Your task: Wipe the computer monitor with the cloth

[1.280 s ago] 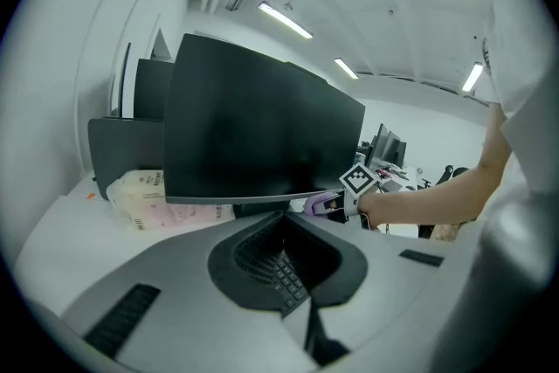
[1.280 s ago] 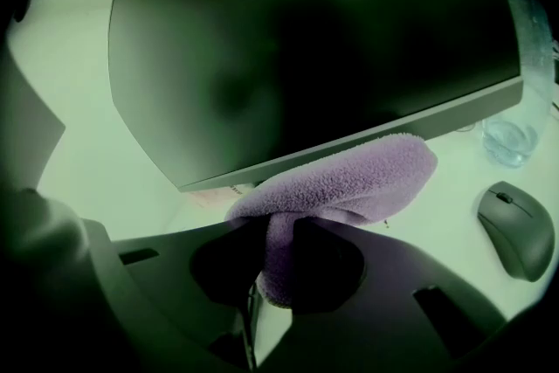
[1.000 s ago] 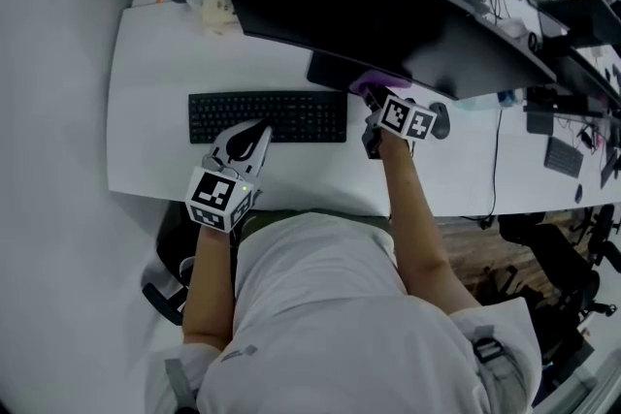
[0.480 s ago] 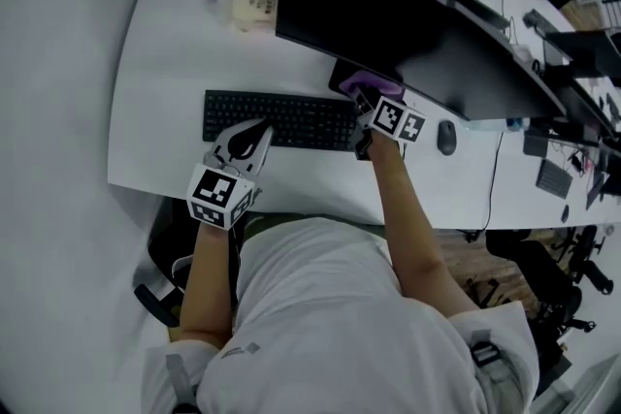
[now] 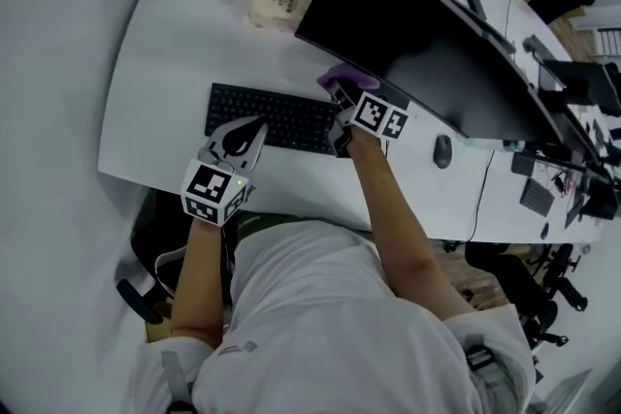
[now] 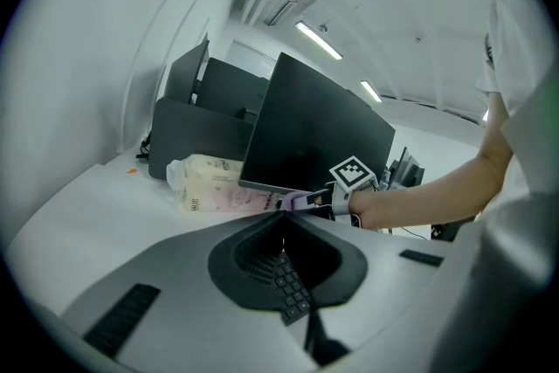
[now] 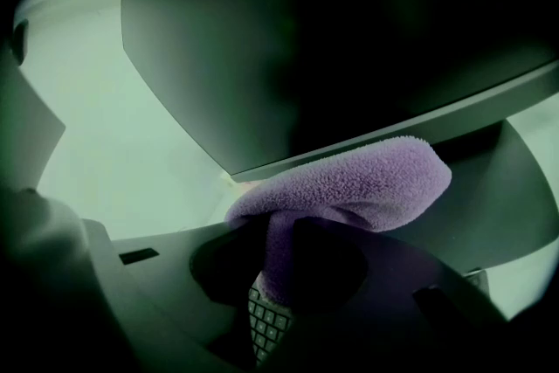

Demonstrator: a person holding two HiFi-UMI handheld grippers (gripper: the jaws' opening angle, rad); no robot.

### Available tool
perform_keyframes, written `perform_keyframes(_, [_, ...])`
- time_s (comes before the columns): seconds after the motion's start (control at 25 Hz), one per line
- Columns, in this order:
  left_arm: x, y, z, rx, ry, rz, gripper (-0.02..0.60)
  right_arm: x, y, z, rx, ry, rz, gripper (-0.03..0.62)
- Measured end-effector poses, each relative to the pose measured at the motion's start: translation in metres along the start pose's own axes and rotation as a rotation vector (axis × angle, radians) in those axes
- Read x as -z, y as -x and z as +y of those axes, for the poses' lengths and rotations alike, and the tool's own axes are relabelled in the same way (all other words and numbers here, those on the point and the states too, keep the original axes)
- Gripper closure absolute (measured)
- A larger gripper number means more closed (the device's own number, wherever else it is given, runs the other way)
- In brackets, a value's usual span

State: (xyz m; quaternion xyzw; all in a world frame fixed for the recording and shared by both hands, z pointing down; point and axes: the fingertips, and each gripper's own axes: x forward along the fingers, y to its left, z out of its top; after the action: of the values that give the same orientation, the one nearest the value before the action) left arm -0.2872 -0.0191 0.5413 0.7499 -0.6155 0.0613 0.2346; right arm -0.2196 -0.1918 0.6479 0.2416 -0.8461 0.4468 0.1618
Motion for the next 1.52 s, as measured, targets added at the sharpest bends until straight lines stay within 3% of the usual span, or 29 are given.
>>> perform_keyframes(0.92, [0.021, 0.028, 0.052, -0.114, 0.087, -0.041, 0.581, 0.013, -0.091, 0.099, -0.171, 0.039, 0.101, 0.526])
perform_keyframes(1.52, [0.021, 0.034, 0.062, -0.147, 0.101, -0.047, 0.581, 0.022, -0.105, 0.182, -0.356, 0.103, 0.141, 0.53])
